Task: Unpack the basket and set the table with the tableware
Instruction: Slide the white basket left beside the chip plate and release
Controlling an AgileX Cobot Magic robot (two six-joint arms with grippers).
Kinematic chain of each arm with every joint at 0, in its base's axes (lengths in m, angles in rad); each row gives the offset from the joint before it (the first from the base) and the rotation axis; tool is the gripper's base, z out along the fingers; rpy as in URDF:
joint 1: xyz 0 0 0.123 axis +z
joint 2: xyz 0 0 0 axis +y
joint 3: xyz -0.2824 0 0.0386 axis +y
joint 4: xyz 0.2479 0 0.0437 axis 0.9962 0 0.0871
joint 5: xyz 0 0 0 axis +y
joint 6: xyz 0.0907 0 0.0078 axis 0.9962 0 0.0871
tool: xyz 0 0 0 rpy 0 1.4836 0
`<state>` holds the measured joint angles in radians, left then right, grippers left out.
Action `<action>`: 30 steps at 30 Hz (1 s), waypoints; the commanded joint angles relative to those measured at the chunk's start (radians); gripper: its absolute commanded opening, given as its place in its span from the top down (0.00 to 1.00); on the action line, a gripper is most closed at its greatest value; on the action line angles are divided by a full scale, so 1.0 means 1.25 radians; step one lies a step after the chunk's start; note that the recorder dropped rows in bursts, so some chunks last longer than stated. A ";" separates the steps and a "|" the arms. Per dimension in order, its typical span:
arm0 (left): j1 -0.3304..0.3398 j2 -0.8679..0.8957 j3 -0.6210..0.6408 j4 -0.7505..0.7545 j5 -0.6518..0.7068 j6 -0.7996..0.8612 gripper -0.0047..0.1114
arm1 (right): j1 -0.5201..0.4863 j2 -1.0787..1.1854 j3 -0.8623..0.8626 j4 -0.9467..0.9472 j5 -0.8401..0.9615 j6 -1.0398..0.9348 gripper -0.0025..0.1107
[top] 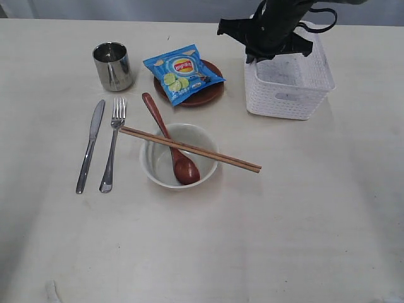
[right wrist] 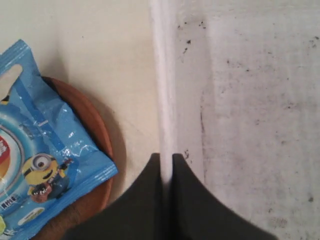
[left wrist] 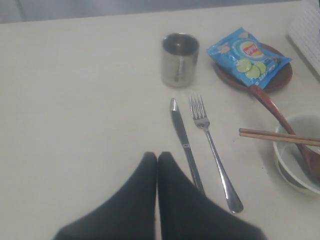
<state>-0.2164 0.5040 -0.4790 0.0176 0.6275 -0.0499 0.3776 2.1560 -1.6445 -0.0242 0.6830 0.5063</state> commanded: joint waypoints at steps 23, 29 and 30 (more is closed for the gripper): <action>-0.002 -0.003 0.006 -0.002 -0.017 -0.003 0.96 | 0.039 0.001 0.005 0.071 0.066 -0.046 0.98; -0.002 -0.003 0.006 -0.002 -0.015 -0.003 0.96 | 0.039 0.002 0.005 0.053 0.070 -0.066 0.98; -0.002 -0.003 0.006 -0.002 -0.015 -0.003 0.96 | 0.039 0.002 0.005 0.049 0.074 -0.066 0.98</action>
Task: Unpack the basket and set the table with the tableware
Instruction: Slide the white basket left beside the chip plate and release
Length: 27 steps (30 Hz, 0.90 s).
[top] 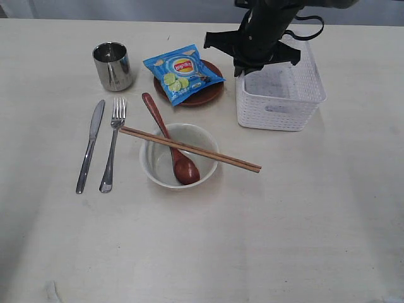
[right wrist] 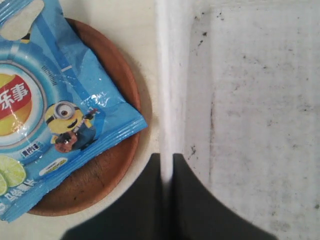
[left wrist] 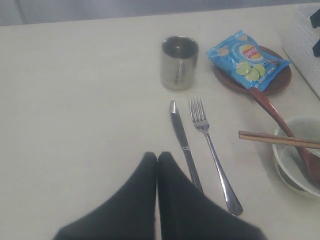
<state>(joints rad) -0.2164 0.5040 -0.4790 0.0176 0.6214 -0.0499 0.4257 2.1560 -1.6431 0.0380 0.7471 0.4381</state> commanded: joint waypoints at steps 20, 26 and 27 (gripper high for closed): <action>-0.002 -0.003 0.006 -0.002 -0.010 -0.003 0.96 | 0.001 0.002 0.004 -0.030 0.009 0.009 0.98; -0.002 -0.003 0.006 -0.002 -0.010 -0.003 0.96 | 0.001 0.002 0.004 -0.030 0.008 0.009 0.87; -0.002 -0.003 0.006 -0.002 -0.010 -0.003 0.96 | 0.001 0.002 0.004 -0.030 0.008 0.007 0.73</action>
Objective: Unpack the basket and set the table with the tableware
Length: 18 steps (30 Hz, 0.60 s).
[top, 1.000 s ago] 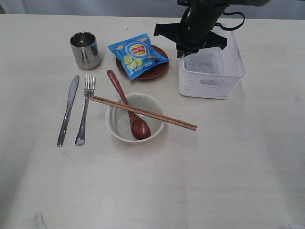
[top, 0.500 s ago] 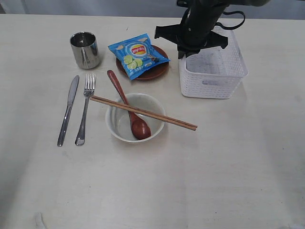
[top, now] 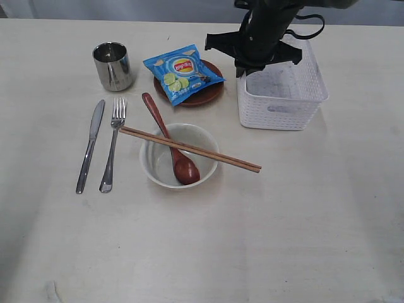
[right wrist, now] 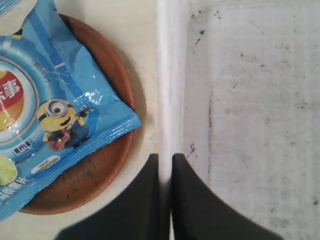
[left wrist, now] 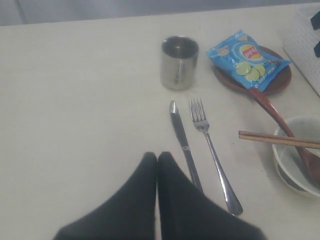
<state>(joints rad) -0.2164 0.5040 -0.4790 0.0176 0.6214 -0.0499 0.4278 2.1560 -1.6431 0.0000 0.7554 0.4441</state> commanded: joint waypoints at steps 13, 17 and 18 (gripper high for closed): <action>-0.002 -0.003 0.004 -0.002 -0.126 -0.001 0.96 | -0.015 -0.266 0.004 -0.028 0.008 -0.355 0.86; -0.002 -0.003 0.004 0.005 -0.274 0.000 0.96 | -0.015 -0.364 0.004 -0.028 -0.018 -0.400 0.98; -0.002 -0.003 -0.003 0.012 -0.298 0.000 0.96 | -0.015 -0.400 0.004 -0.028 -0.045 -0.400 0.98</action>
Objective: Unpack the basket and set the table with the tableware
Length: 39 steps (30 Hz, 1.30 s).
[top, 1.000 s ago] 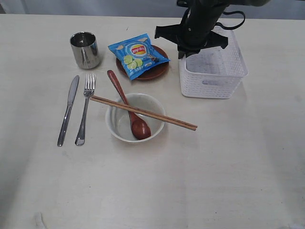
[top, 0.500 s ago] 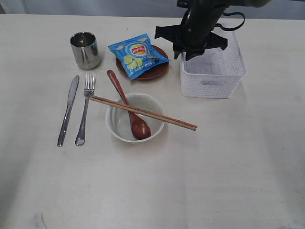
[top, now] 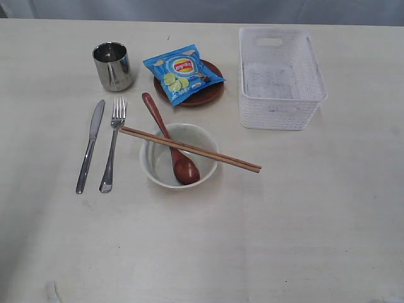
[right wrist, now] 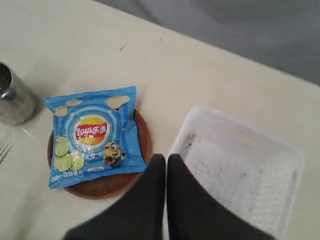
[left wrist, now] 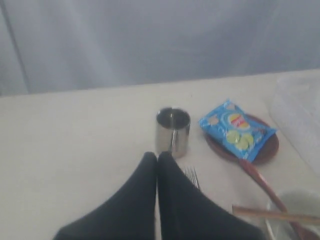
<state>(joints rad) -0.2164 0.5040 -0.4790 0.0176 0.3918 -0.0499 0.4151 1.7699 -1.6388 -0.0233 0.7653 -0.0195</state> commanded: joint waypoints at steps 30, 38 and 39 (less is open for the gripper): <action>-0.002 0.038 -0.193 0.566 -0.042 -0.440 0.96 | -0.005 -0.954 0.633 -0.108 -0.499 -0.087 0.98; -0.002 -0.085 -0.039 0.581 -0.037 -0.507 0.96 | -0.005 -1.113 0.899 -0.042 -0.625 -0.057 0.98; -0.002 -0.104 -0.027 0.581 -0.037 -0.507 0.96 | -0.005 -1.133 0.914 -0.042 -0.639 -0.059 0.98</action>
<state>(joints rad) -0.2164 0.4286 -0.5475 0.7385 0.3464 -0.6667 0.4151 0.4102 -0.5443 -0.0913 0.0608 -0.0979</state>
